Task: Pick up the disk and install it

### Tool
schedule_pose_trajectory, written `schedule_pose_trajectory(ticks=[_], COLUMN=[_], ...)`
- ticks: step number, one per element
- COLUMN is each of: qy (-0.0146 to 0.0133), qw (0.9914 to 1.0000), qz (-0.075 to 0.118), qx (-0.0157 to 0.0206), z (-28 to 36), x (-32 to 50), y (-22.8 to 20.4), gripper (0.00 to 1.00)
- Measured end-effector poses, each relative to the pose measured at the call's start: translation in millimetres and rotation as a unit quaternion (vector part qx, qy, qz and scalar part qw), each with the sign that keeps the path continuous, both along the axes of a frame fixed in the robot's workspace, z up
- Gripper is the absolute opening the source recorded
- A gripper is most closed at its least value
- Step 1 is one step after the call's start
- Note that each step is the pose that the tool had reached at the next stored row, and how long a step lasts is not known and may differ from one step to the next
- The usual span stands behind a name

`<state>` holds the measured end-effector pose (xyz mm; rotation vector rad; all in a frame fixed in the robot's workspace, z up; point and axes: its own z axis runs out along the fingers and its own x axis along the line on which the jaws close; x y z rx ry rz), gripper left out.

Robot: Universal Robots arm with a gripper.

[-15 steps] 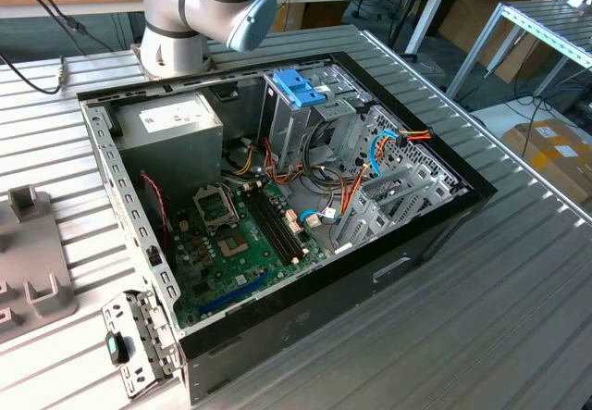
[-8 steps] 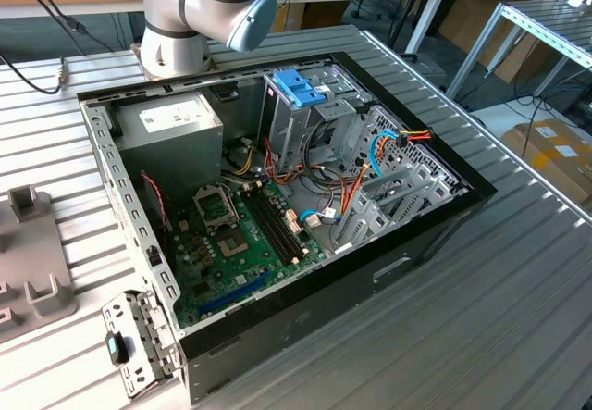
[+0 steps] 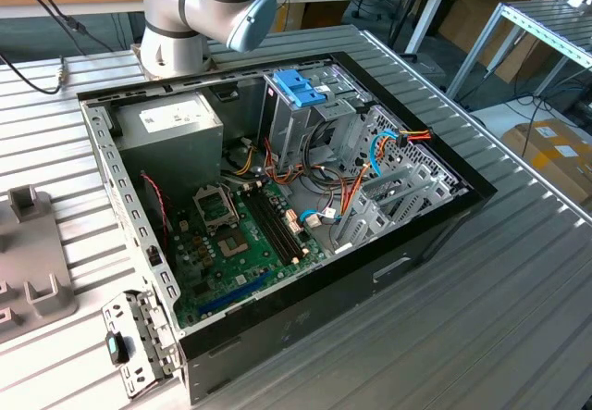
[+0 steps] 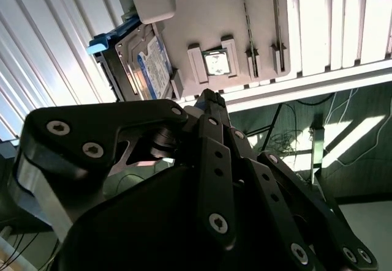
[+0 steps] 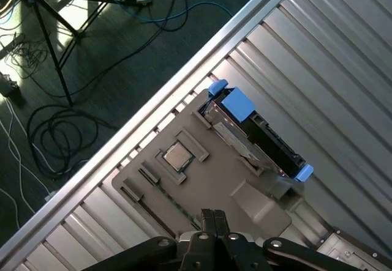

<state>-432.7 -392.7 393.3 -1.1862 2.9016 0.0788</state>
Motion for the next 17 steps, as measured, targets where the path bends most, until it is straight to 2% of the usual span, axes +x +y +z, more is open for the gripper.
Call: schedule_pose_trajectory(ticks=[11, 17], qy=[0.0000, 0.0000], qw=[0.99992, 0.99964], qz=[0.013, 0.027], qx=[0.0000, 0.0000], z=[0.0, 0.0], x=[0.0, 0.0], y=[0.0, 0.0], gripper=[0.11, 0.11])
